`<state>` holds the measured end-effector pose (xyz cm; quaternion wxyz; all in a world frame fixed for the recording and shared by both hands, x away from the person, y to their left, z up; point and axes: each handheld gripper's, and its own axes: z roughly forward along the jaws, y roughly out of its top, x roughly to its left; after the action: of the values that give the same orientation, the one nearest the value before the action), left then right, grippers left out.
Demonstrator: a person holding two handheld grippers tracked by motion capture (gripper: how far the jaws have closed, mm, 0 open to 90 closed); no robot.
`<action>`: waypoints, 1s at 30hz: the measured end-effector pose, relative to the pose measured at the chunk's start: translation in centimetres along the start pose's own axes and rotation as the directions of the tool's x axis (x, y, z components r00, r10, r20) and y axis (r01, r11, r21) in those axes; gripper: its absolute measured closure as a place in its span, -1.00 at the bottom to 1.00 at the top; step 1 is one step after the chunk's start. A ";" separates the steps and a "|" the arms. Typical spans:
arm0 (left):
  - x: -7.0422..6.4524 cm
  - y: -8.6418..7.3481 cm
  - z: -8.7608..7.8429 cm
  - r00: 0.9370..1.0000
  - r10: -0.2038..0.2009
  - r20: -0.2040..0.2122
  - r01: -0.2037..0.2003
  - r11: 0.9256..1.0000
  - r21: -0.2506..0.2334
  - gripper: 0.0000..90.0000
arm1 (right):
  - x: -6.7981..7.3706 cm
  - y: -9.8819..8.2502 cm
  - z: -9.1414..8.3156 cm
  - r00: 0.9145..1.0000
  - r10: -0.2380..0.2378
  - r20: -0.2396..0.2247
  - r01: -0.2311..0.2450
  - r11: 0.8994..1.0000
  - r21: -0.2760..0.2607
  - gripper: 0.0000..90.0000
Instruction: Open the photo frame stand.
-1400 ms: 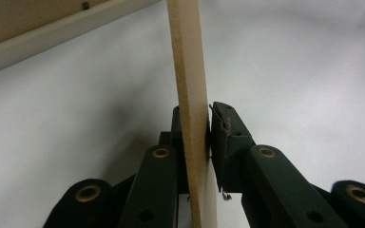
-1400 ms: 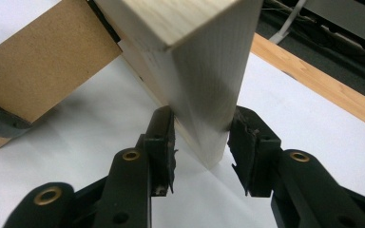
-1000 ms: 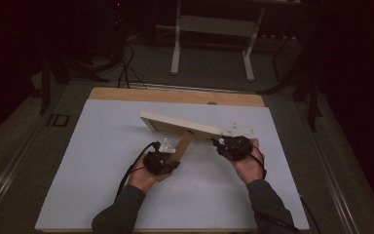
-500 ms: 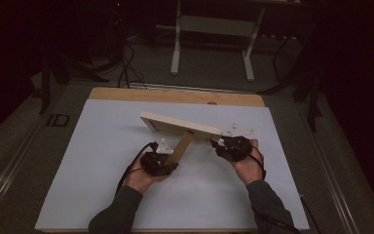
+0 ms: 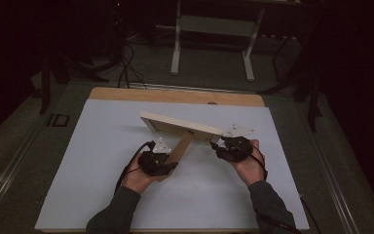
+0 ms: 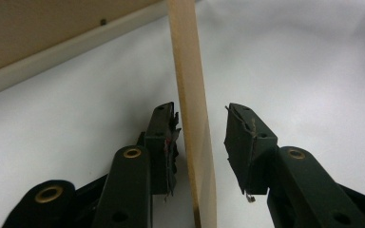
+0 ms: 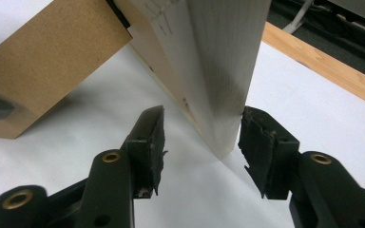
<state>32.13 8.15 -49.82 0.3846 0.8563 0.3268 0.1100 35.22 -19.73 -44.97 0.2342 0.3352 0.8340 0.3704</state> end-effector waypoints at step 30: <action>2.5 0.1 -5.0 0.992 -0.128 -0.008 0.123 0.969 -0.214 0.35 | 0.4 -2.8 1.0 0.997 0.065 -0.030 -0.064 0.997 0.045 -0.04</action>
<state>31.90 12.68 -46.45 0.4766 0.7865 0.3709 0.1291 34.48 -20.38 -47.82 0.2014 0.3612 0.8344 0.3643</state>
